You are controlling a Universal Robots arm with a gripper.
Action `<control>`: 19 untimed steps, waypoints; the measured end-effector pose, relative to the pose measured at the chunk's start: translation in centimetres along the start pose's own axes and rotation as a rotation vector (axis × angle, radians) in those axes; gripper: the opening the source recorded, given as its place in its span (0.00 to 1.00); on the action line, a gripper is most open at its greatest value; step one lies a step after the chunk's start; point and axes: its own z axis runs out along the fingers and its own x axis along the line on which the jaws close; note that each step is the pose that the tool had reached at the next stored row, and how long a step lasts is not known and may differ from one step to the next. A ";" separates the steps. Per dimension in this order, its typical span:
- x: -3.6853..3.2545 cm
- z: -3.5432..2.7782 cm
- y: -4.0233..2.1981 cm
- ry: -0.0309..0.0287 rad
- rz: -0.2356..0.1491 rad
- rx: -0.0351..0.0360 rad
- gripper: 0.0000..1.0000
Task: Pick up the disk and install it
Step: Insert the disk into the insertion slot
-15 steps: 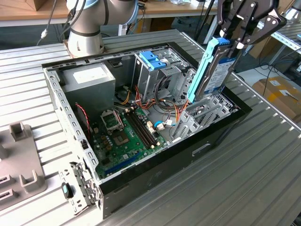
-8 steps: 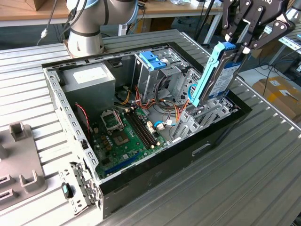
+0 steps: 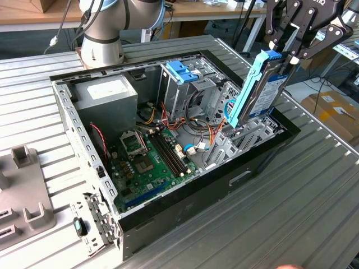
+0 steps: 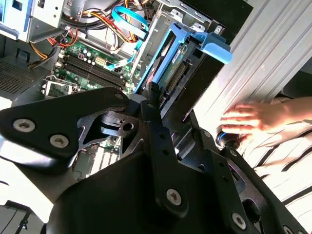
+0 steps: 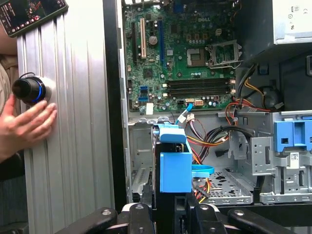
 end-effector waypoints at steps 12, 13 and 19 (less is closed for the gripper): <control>-0.08 1.36 -0.08 0.0003 0.000 0.0000 0.35; -0.08 1.50 -0.08 0.0003 0.000 0.0000 0.35; -0.18 2.23 -0.06 0.0003 -0.002 0.0001 0.35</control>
